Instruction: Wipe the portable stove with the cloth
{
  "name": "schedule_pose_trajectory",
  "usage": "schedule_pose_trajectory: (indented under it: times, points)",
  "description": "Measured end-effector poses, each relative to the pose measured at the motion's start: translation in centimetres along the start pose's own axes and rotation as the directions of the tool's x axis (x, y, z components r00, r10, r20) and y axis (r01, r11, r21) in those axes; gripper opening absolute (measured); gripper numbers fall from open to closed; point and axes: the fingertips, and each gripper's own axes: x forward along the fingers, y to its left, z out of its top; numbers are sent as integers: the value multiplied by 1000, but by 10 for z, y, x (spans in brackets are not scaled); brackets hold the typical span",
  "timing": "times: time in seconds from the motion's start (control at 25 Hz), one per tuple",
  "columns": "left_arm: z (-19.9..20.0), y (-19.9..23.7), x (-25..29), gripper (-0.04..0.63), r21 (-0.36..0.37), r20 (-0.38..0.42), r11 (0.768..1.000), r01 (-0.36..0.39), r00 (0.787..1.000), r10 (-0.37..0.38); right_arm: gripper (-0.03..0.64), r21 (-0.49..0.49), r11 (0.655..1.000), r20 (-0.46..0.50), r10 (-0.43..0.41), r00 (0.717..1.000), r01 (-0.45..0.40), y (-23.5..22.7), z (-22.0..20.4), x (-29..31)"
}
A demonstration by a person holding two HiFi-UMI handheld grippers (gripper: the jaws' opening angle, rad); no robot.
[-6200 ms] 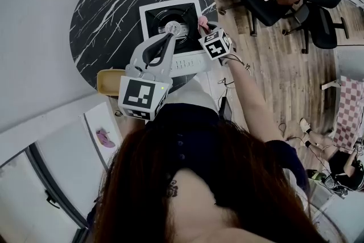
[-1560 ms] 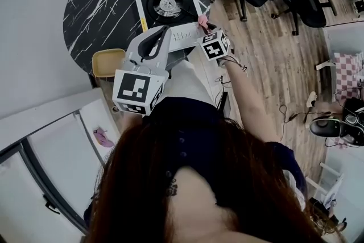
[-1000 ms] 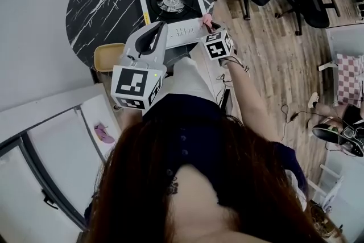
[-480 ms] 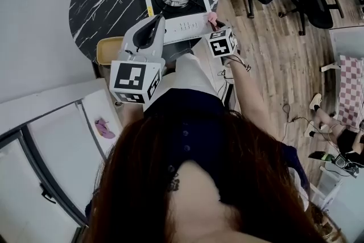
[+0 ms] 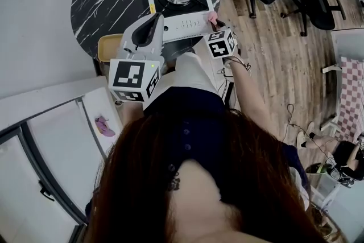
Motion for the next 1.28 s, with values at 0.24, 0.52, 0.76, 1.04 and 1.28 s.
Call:
schedule_pose_trajectory:
  times: [0.24,0.52,0.76,1.04,1.28]
  points:
    - [-1,-1,-5,12,-1,9,1000,-2,1000,2,57,-2,1000,15,16,1000,-16,13,6,0]
    - [-2,3,-3,12,-9,9,1000,-11,1000,11,57,-13,1000,25,28,999,-27,22,12,3]
    - [0,3,-3,11,-9,15,1000,-19,1000,19,56,-14,999,35,39,999,-39,30,16,2]
    - [2,3,-4,12,-5,25,1000,-24,999,24,57,-22,999,44,48,998,-47,39,20,2]
    - [2,0,-3,12,-3,23,1000,-29,999,29,56,-47,997,40,59,997,-57,44,23,1]
